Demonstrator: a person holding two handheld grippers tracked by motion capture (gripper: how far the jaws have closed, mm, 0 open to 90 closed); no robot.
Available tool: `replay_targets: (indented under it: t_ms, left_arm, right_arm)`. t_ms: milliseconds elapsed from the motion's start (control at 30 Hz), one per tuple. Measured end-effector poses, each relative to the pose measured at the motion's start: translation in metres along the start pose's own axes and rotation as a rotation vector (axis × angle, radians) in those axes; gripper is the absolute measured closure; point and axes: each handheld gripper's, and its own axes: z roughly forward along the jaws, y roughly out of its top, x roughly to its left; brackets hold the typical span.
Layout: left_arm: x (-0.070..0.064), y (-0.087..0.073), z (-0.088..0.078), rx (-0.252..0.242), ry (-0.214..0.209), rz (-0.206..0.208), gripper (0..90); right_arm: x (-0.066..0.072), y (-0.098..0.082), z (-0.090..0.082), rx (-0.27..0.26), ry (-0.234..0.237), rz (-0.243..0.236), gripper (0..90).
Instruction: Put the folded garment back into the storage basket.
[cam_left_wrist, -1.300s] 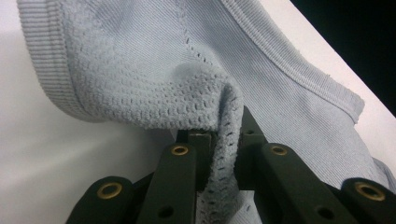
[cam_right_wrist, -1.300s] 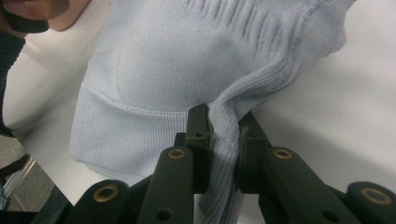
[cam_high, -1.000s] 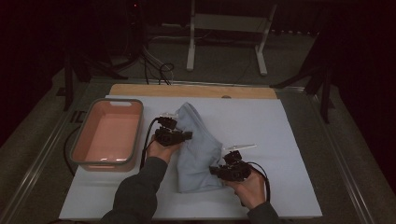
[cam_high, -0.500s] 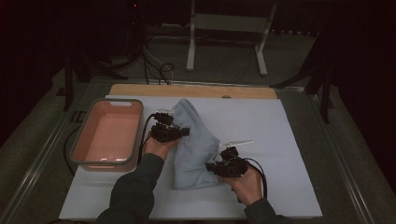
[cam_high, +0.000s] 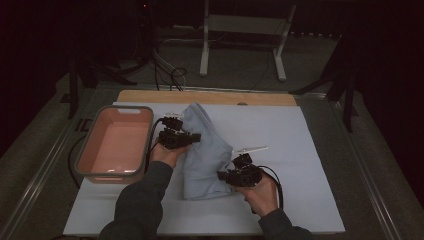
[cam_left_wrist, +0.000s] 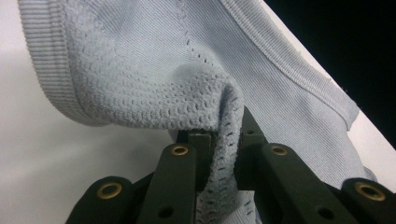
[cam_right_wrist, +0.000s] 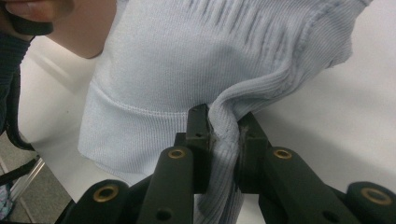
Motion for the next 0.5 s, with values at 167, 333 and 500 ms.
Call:
replay_targets:
  t_ms: [167, 333, 500]
  left_arm:
    - [0.002, 0.002, -0.003, -0.002, 0.000, -0.002, 82.6]
    - [0.003, 0.005, -0.006, -0.007, 0.003, -0.003, 82.6]
    - [0.004, 0.009, -0.010, -0.012, 0.004, 0.003, 82.6]
  right_arm:
    - [0.000, 0.002, 0.001, -0.002, 0.006, 0.004, 79.2]
    - [0.002, 0.007, 0.001, -0.006, 0.012, 0.007, 79.2]
    - [0.002, 0.011, 0.001, -0.013, 0.023, 0.012, 79.2]
